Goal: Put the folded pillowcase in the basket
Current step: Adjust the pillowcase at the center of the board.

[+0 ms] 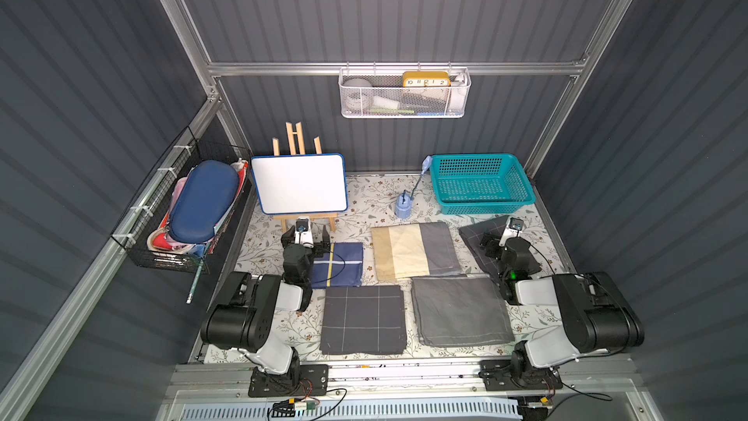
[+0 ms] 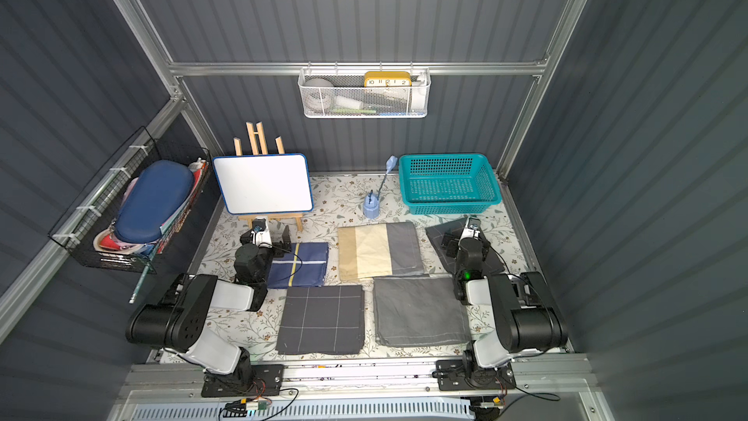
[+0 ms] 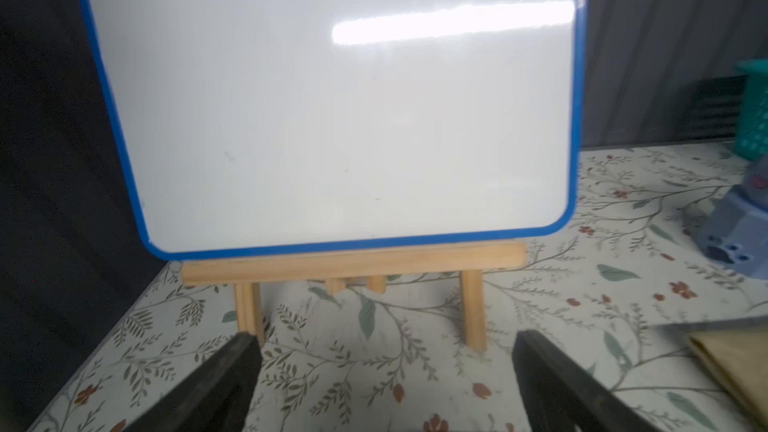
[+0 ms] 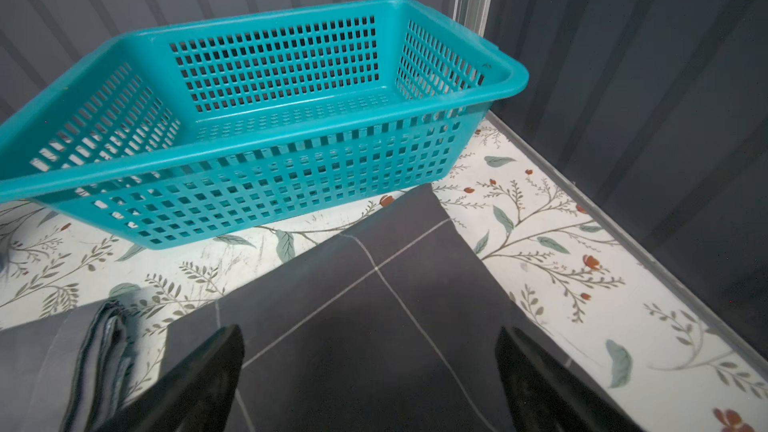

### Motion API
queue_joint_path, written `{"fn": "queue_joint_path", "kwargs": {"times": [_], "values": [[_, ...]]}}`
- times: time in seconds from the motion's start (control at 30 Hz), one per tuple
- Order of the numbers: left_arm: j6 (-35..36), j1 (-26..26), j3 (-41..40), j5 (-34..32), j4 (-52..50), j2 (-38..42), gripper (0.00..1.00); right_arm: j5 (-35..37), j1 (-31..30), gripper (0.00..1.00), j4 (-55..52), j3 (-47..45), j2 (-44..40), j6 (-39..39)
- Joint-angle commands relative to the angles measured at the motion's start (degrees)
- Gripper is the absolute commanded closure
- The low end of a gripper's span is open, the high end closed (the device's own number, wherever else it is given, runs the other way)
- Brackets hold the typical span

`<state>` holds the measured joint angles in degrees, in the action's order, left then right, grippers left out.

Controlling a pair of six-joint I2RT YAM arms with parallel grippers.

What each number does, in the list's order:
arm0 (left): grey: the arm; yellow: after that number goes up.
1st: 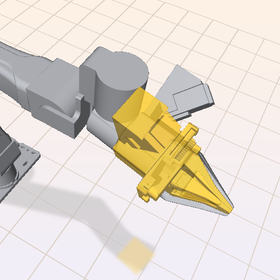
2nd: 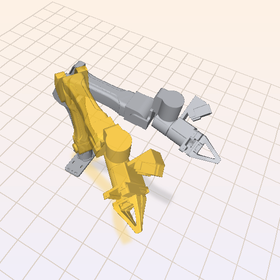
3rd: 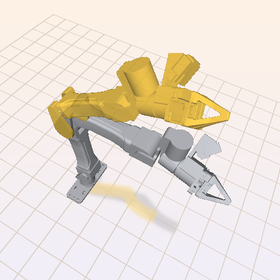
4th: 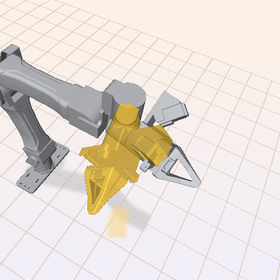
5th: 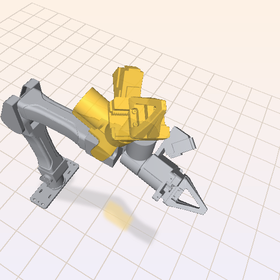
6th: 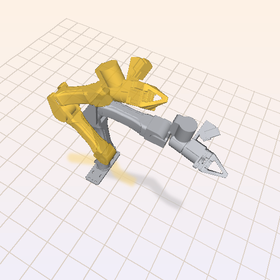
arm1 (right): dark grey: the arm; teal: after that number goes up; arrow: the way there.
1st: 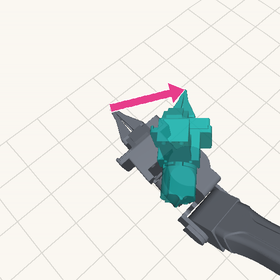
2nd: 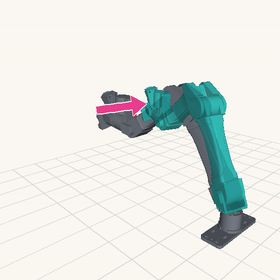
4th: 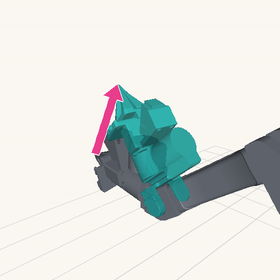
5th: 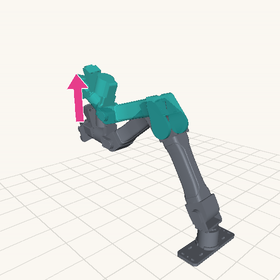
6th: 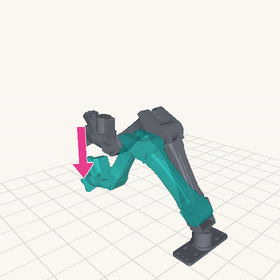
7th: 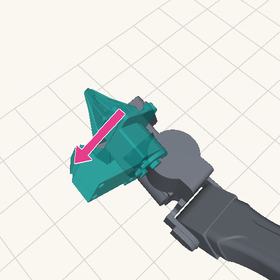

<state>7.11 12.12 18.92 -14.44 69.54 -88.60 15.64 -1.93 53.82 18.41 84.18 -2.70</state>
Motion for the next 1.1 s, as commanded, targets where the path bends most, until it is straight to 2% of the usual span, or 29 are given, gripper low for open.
{"fn": "queue_joint_path", "kwargs": {"times": [0.0, 0.07, 0.17, 0.3, 0.5, 0.63, 0.7, 0.8, 0.93, 1.07], "values": [[2.5, 3.7, 1.2, -6.7, -7.0, 9.0, 0.00, -1.1, -0.4, 0.01, -11.6, 2.0, -11.0, 1.1], [-0.9, 4.0, 2.2, -5.1, -12.9, 15.3, 0.00, -3.2, -0.4, 0.01, -24.9, 5.9, -19.4, -0.8], [-8.6, 4.1, 3.7, -2.5, -19.9, 24.7, 0.00, -7.1, -0.6, 0.01, -34.1, 9.4, -27.3, -3.0], [-20.5, 4.1, 11.0, 0.6, -36.7, 32.4, 0.00, -5.9, -0.6, 0.01, -47.1, 14.8, -35.1, -14.4], [-30.9, 4.1, 20.2, 1.7, -59.4, 36.5, 0.00, 1.8, -0.2, 0.01, -74.9, 26.6, -38.2, -29.1], [-34.9, 4.1, 20.7, 3.6, -65.3, 39.5, 0.00, -3.8, 0.5, 0.01, -77.4, 26.5, -39.2, -30.1], [-39.9, 4.0, 20.8, 2.2, -69.0, 40.2, 0.00, -5.0, 0.5, 0.01, -79.1, 27.1, -38.1, -29.8], [-37.0, 4.0, 22.1, 9.8, -69.0, 38.4, 0.00, -5.0, 0.6, 0.01, -82.9, 29.3, -33.4, -28.7], [-35.7, 4.1, 28.3, 18.1, -72.0, 29.2, 0.00, -4.7, 0.5, 0.01, -84.7, 31.2, -24.5, -27.2], [-38.9, 4.8, 30.6, 29.2, -70.2, 19.6, 0.00, -4.5, 0.7, 0.01, -86.5, 33.5, -12.7, -27.8]]}}
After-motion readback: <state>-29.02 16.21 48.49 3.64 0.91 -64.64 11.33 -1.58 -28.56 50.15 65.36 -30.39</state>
